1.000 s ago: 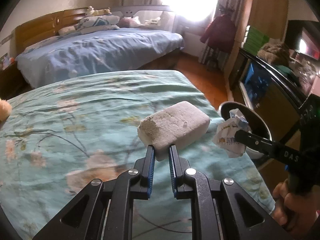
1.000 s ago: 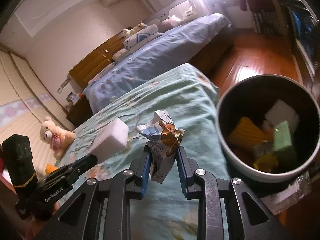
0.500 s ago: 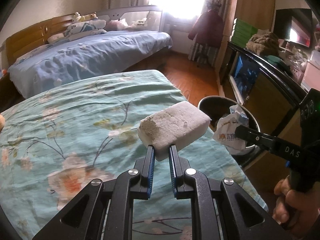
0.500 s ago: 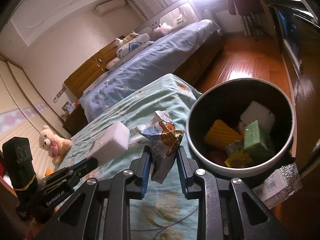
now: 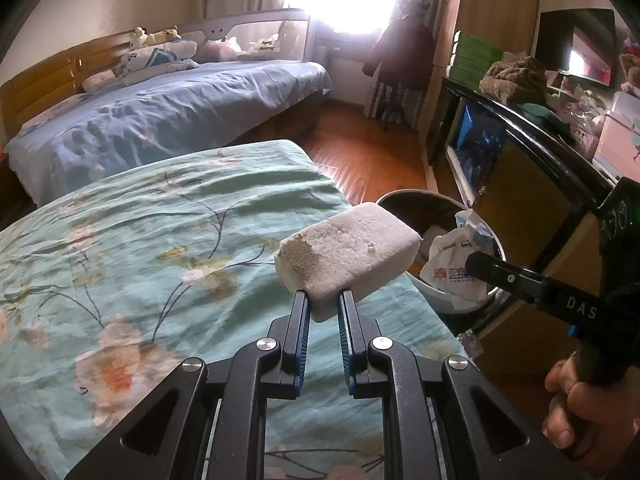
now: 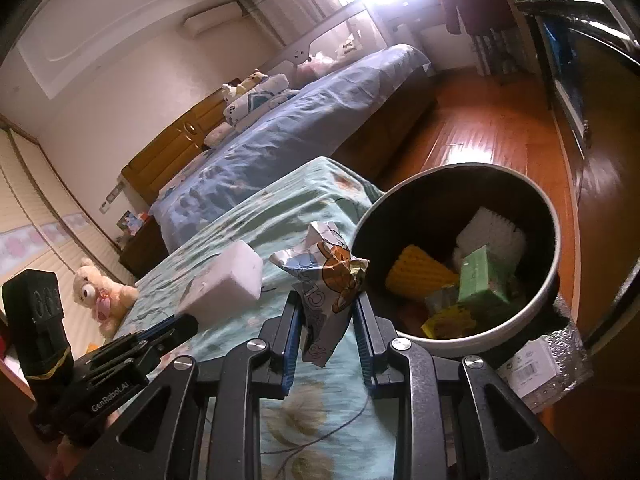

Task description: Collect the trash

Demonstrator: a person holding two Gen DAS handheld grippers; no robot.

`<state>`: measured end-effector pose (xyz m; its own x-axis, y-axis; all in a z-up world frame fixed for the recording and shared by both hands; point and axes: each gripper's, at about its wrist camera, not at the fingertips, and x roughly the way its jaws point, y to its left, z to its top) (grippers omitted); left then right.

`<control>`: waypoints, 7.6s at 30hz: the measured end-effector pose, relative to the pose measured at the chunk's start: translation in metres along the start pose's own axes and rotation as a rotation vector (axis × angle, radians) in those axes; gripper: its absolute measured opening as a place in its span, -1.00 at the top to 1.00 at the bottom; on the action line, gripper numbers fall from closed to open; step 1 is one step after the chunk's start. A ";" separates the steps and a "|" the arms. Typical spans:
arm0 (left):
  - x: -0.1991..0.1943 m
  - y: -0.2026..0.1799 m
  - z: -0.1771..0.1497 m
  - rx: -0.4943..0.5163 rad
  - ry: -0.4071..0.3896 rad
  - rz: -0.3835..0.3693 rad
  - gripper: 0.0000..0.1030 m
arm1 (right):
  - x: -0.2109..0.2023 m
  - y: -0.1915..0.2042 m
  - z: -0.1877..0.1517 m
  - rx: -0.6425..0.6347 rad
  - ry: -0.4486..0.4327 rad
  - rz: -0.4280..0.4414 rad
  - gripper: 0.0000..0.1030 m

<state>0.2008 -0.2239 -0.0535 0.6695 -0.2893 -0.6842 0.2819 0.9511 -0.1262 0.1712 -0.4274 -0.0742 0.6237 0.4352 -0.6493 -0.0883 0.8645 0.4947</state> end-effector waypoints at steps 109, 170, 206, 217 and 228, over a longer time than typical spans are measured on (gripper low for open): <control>0.084 -0.087 0.048 0.112 0.064 -0.061 0.74 | 0.001 -0.076 0.041 0.042 -0.027 -0.147 0.43; 0.015 -0.036 0.018 -0.060 0.020 -0.044 -0.39 | -0.021 -0.032 0.020 0.041 -0.018 -0.149 -0.77; -0.125 0.013 -0.055 -0.148 -0.328 0.426 -0.99 | -0.018 0.121 -0.014 -0.352 -0.269 -0.170 -1.00; -0.123 0.017 -0.054 -0.137 -0.352 0.447 -0.99 | -0.022 0.127 -0.013 -0.374 -0.292 -0.164 -1.00; -0.125 0.019 -0.053 -0.134 -0.367 0.438 -0.99 | -0.022 0.128 -0.014 -0.382 -0.295 -0.170 -1.00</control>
<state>0.0858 -0.1638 -0.0087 0.9048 0.1380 -0.4029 -0.1480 0.9890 0.0062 0.1355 -0.3230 -0.0044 0.8420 0.2382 -0.4840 -0.2094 0.9712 0.1137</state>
